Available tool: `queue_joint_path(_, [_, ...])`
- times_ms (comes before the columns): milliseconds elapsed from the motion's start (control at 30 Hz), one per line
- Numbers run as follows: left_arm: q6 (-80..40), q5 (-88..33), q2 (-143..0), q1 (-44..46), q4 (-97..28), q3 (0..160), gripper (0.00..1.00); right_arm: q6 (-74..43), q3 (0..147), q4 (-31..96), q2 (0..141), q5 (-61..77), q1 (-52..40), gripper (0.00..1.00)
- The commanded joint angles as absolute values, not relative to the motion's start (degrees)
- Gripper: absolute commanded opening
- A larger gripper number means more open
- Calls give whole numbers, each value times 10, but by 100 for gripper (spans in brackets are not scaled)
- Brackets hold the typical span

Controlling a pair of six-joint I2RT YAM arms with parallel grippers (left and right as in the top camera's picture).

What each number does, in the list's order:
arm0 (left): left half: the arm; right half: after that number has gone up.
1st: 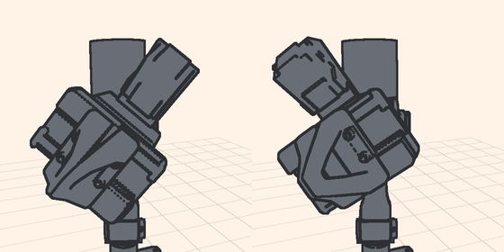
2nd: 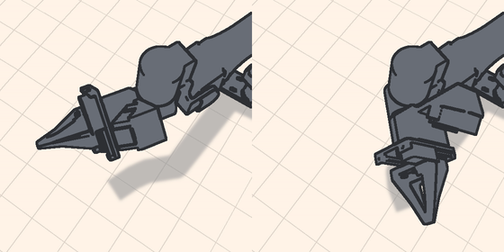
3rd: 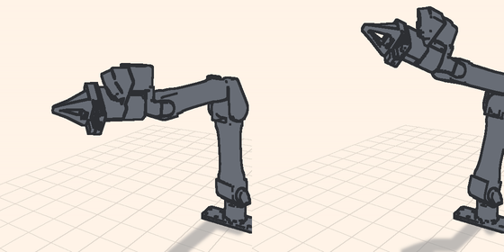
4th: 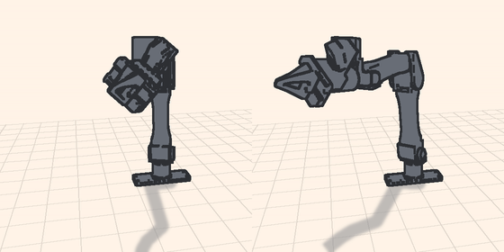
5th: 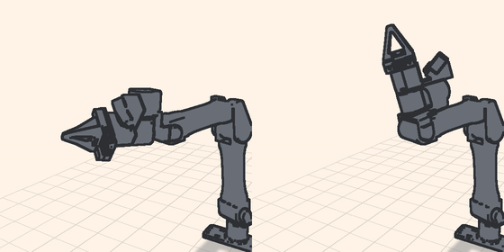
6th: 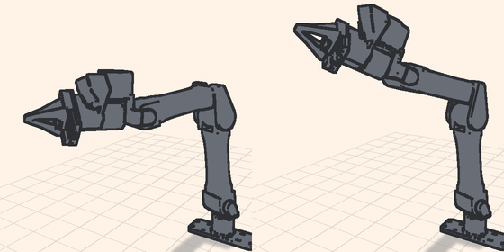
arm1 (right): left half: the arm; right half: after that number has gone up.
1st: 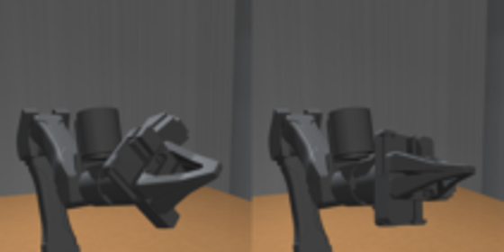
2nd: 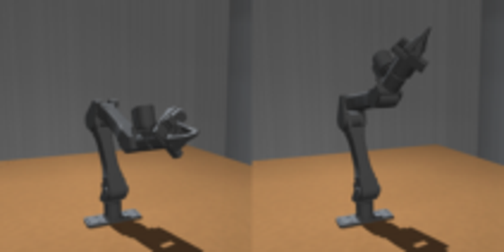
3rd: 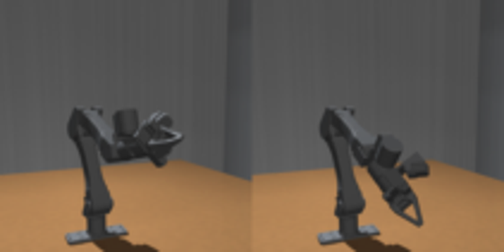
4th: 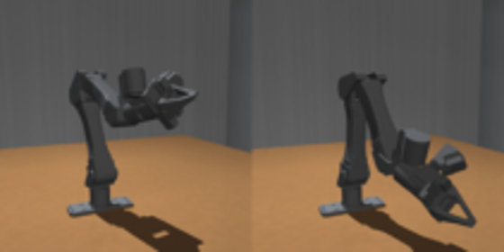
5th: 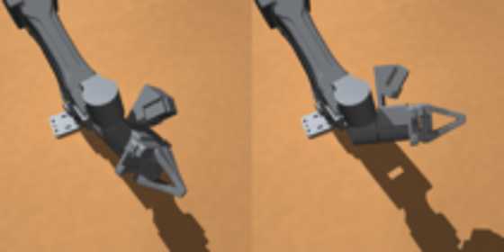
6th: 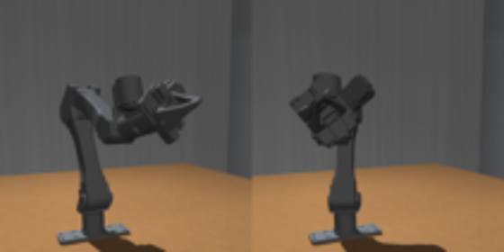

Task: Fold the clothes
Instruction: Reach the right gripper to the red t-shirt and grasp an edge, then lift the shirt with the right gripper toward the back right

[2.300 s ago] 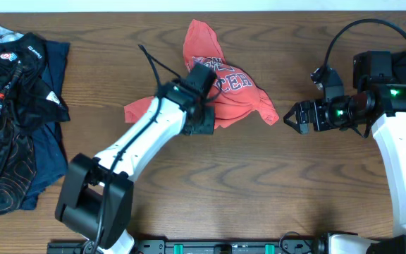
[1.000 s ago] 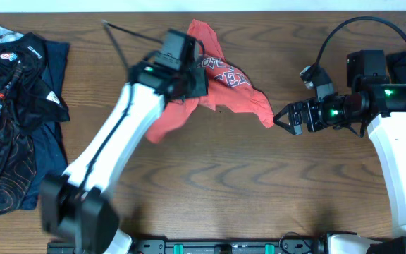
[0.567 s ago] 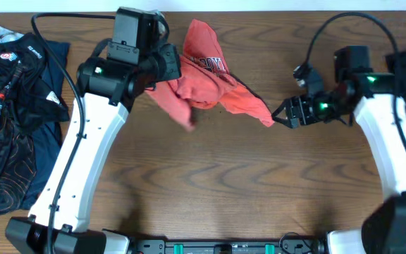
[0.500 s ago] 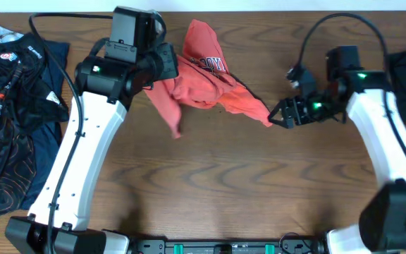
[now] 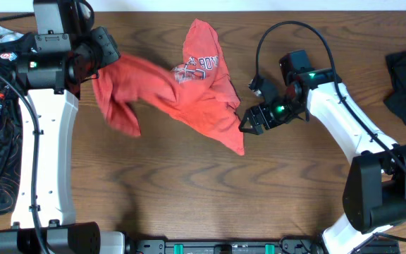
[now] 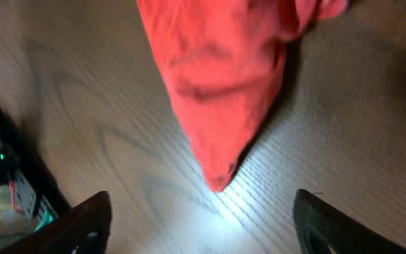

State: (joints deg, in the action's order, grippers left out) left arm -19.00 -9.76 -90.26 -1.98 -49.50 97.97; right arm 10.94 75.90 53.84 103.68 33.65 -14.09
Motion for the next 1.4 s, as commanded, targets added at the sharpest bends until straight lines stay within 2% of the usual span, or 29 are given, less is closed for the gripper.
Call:
queue_joint_path(0, [-184,-110,-901,-19,-503,994,58,96,767,528,1039,335,-143,85])
queue_joint_path(67, [-184,-110,-901,-18,-508,994,60,88,767,524,1040,319,-143,79])
queue_joint_path(267, [-174,-109,-901,-18,-525,994,60,86,739,530,1059,313,-168,77])
queue_joint_path(400, [-169,-109,-901,-18,-524,994,60,57,684,478,1070,314,-199,77])
queue_joint_path(467, [-165,-109,-901,-18,-526,994,60,35,655,444,1074,313,-214,73])
queue_joint_path(600, [-164,-109,-901,-18,-529,994,60,-8,623,392,1075,313,-230,73])
queue_joint_path(633, [-163,-109,-901,-18,-529,994,60,-17,621,383,1075,313,-231,69])
queue_joint_path(700, [-163,-109,-901,-18,-530,994,60,-32,621,369,1075,313,-232,46])
queue_joint_path(733, [-163,-109,-901,-18,-531,994,60,-39,621,360,1075,313,-232,17])
queue_joint_path(767, [-163,-109,-901,-18,-533,994,60,-46,621,350,1075,313,-232,1])
queue_joint_path(933, [-163,-109,-901,-18,-548,994,60,-52,621,302,1075,310,-232,1])
queue_joint_path(1033, [-163,-109,-901,-18,-557,994,56,-62,642,312,1071,283,-229,1])
queue_joint_path(1367, [-161,-109,-901,-18,-561,994,54,-33,909,553,1006,148,-211,1])
